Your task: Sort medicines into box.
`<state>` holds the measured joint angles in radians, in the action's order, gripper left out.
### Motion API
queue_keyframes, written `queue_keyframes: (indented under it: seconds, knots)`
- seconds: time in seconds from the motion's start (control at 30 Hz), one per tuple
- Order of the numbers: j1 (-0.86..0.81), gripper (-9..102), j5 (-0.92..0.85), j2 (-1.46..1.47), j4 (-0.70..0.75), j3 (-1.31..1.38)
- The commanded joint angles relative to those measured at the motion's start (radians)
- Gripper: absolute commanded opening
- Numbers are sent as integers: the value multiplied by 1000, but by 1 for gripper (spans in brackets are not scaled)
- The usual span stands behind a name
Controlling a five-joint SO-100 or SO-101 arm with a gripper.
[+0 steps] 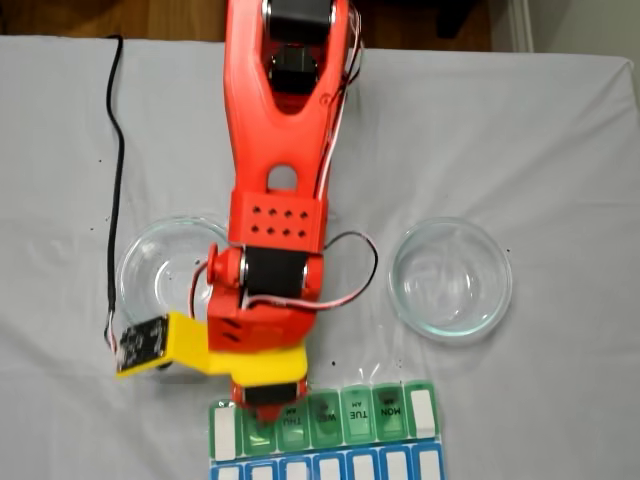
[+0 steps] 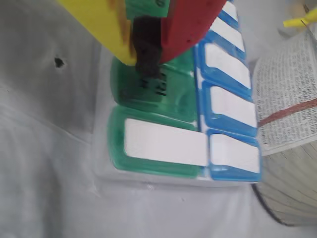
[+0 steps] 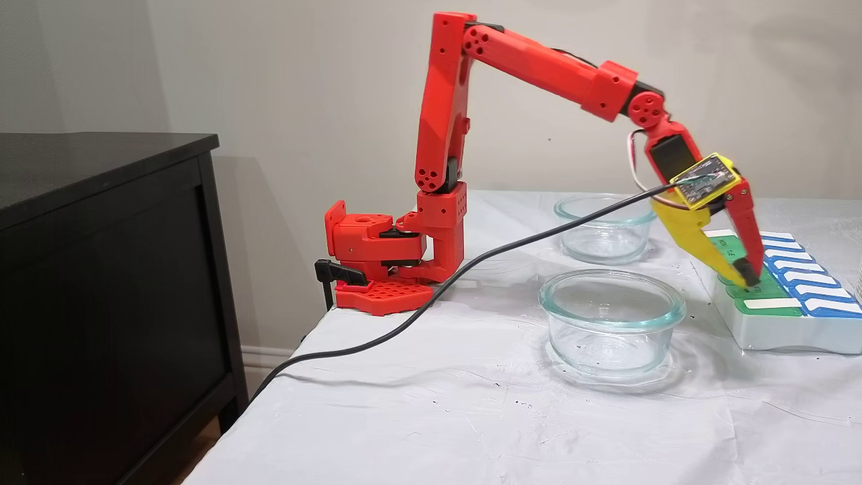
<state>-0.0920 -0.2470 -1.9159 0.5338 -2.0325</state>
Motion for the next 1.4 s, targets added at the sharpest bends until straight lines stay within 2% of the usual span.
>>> queue_keyframes:
  seconds: [0.0, 0.13, 0.5, 0.57, 0.73, 0.93, 1.03, 1.37]
  knots:
    - [11, 0, -41, -304, -34, -77]
    - [29, 0, -104, -500, 38, -236]
    - [109, 0, -357, -1289, 393, -701]
    - [114, 0, -382, -1289, 463, -709]
    - [156, 0, -385, -1289, 531, -795]
    - [222, 0, -328, -1289, 515, -976]
    - [218, 0, -356, -1287, 603, -959]
    - [222, 0, -360, -1287, 607, -957]
